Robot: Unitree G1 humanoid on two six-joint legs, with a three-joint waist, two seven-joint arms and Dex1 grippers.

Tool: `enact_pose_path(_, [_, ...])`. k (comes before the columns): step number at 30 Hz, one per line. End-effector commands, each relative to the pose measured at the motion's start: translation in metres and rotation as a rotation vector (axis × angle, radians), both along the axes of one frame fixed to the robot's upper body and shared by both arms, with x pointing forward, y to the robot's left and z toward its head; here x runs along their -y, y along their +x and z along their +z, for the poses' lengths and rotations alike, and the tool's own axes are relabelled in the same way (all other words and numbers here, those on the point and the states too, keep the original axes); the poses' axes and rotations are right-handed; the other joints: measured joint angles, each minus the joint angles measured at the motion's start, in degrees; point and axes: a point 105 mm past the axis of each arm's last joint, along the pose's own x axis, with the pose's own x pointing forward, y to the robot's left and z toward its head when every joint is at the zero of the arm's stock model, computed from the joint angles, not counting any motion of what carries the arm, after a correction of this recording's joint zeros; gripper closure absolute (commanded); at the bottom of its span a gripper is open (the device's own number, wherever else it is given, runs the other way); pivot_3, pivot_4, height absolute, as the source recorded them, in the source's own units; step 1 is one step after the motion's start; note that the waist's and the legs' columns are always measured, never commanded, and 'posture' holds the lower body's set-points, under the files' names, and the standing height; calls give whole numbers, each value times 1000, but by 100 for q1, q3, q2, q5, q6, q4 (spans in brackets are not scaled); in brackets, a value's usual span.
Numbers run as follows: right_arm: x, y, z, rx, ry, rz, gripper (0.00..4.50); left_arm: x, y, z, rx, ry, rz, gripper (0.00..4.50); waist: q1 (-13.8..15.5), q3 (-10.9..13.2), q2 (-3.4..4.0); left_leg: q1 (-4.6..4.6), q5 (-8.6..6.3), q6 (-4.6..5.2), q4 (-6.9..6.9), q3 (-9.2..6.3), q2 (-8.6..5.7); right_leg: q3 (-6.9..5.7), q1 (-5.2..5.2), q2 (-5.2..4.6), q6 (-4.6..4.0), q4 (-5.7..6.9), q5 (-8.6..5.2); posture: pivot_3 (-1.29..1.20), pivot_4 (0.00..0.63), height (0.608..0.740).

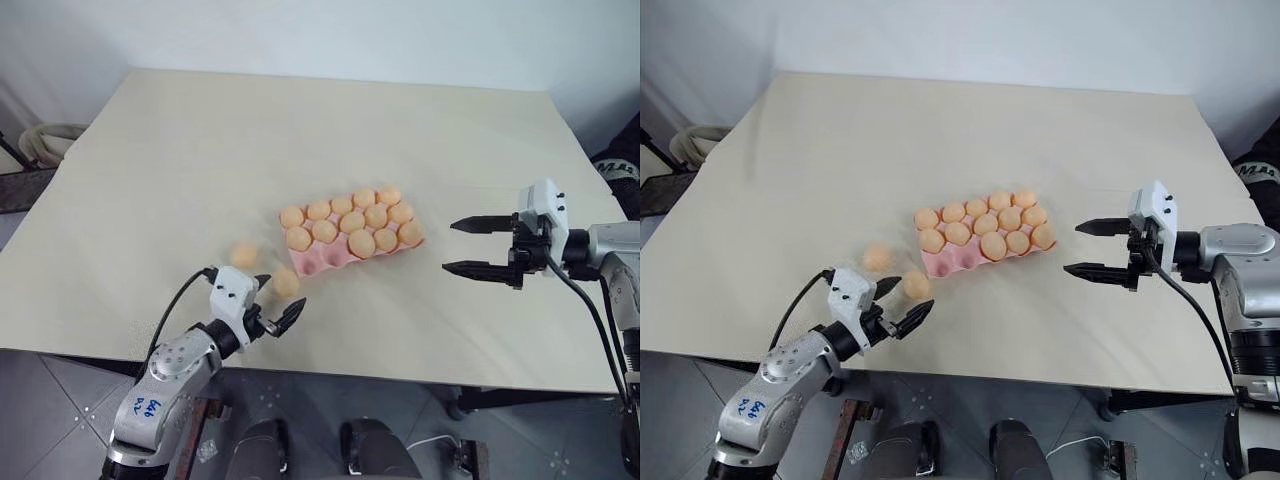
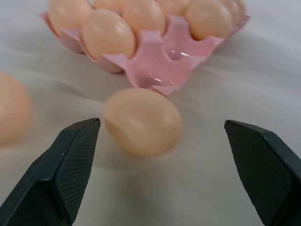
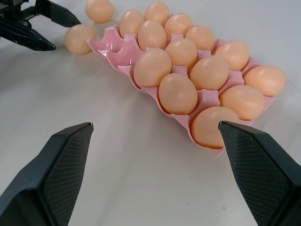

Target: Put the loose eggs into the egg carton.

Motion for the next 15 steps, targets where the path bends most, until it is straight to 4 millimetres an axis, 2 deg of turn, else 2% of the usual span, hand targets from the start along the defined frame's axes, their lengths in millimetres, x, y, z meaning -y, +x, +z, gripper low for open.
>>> enact_pose_path(1, [-3,1,11,44,0,10,33,4,4,3,46,1,8,0,15,1,1,0,-1,1,1,0,0,0,2,0,0,-2,0,0,150,740])
enact_pose_path(8, [-2,-3,10,40,-2,3,33,10,9,-7,24,6,-28,0,93,1,2,0,-3,1,3,-1,0,-1,4,0,1,-4,0,0,150,740])
enact_pose_path(11, [0,-4,11,43,0,-10,0,10,15,-11,20,13,-13,623,97,1,3,0,-4,1,3,-1,0,-2,5,0,1,-7,0,0,150,740])
enact_pose_path(15, [2,-5,11,49,0,-25,0,15,19,-10,43,8,-32,1912,98,1,3,-1,-5,2,3,-1,0,-3,5,-1,1,-7,1,0,150,740])
